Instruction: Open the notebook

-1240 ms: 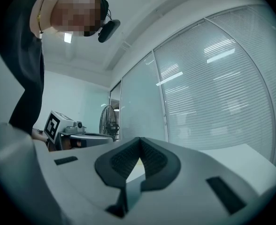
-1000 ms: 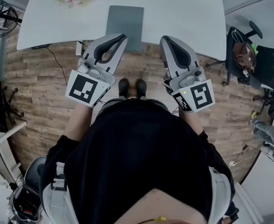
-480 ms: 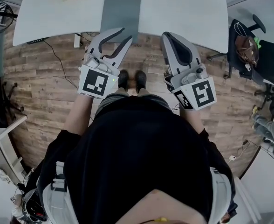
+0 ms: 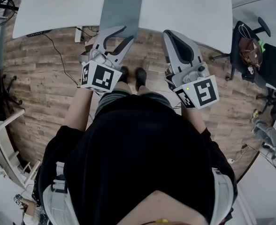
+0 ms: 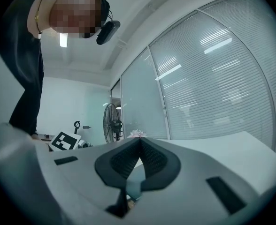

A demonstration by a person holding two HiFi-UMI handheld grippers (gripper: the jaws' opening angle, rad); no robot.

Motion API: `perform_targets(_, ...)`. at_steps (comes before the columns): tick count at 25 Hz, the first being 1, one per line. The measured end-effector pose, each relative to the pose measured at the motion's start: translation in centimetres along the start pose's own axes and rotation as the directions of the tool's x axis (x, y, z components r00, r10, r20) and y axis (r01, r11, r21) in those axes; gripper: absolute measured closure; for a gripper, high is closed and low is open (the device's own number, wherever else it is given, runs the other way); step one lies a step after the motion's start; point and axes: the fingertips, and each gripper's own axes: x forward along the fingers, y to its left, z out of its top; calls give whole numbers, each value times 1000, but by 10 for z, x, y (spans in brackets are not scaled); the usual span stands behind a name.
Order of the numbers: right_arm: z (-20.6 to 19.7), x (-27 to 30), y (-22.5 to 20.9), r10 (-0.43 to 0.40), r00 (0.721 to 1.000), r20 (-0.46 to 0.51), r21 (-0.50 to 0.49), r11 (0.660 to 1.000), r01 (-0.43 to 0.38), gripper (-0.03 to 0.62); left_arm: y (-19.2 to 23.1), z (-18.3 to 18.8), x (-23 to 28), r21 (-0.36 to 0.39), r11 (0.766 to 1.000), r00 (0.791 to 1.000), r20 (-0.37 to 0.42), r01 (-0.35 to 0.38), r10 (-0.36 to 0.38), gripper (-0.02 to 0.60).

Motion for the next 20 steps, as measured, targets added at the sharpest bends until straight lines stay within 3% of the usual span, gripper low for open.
perform_targets(8,-8,0,-7,38,999,-17,37,999,-38,589,-16,-24,16,118,992,997,-73,39,-30,410)
perform_targets(20,-21,-6,-25,46,998,-37,83,996,-43,589,-35,-48,40,316,941,979,-193,120,-60,402)
